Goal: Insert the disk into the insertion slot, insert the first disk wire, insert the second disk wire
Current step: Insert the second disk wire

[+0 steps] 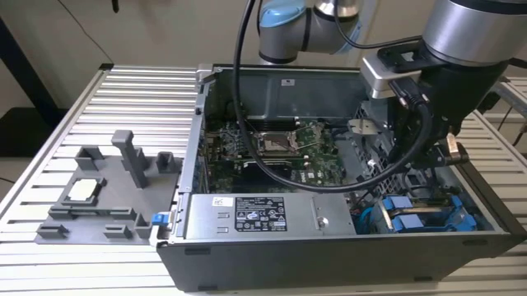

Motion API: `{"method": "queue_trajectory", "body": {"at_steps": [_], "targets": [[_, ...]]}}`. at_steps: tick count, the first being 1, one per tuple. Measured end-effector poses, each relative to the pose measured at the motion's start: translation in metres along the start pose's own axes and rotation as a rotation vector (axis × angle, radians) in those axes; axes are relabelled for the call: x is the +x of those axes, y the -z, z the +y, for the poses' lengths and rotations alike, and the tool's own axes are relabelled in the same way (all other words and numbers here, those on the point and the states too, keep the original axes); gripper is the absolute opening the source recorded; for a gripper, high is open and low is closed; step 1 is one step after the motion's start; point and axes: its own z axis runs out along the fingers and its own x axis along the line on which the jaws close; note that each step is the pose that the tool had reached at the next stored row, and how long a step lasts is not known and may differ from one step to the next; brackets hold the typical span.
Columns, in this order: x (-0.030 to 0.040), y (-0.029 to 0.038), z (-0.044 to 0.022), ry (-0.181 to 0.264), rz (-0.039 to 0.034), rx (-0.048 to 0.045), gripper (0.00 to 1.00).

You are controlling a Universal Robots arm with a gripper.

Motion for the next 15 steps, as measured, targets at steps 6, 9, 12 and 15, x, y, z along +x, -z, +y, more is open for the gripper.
{"method": "queue_trajectory", "body": {"at_steps": [6, 9, 12, 15], "targets": [[-0.0001, 0.0000, 0.0000, 0.003, 0.0293, -0.0024, 0.16], [0.0000, -0.0003, 0.0001, 0.004, 0.0366, -0.0029, 0.16], [0.0000, -0.0002, 0.0000, 0.004, 0.0381, -0.0031, 0.18], [0.0000, -0.0002, 0.0001, 0.002, 0.0201, -0.0016, 0.24]]}}
